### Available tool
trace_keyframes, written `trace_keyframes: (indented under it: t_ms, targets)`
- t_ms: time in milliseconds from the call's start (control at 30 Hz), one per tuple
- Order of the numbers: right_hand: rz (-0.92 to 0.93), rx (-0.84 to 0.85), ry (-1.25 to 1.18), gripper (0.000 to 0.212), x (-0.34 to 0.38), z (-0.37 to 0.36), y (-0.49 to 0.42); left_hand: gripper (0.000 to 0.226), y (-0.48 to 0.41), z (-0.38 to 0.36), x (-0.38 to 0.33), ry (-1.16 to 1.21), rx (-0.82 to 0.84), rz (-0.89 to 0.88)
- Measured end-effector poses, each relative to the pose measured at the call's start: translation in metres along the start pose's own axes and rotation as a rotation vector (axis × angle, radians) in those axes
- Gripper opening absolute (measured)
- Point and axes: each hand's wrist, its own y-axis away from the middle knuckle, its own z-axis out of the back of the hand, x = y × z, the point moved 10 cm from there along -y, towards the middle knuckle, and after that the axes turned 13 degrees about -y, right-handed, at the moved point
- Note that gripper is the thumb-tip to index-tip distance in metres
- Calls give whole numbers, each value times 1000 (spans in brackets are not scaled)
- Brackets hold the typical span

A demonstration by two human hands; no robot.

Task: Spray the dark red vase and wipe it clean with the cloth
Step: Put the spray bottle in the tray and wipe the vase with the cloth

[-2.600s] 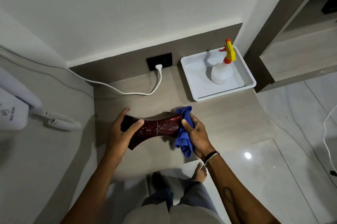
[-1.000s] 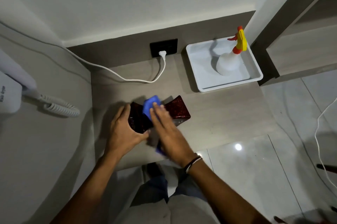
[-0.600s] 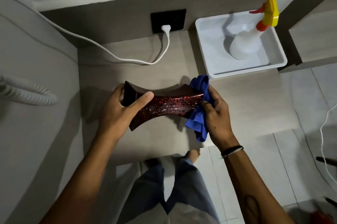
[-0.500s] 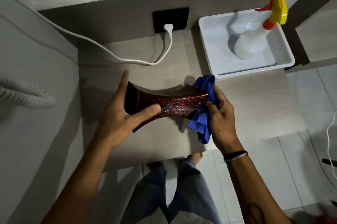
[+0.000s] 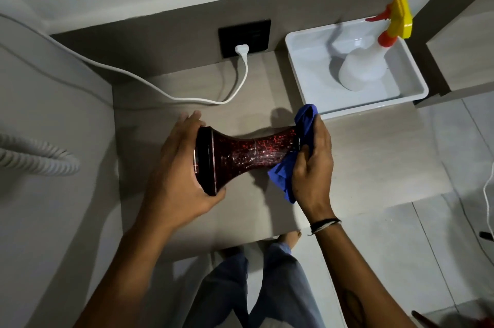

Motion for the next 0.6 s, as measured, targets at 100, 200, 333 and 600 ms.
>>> trace_keyframes:
  t_ms: [100,200,333,600]
  targets:
    - [72,102,108,73,8,-17,23,114,-1,3,3,131,-52,20]
    - [90,239,161,78,16,-40,60,85,-1,7,-5,179,-87,-4]
    - [234,444,92,74,63,-86,103,69,4,-4,0,200,-66,23]
    - [304,407,525,99,23,-44,59,89,10,2,6,105,-42,89]
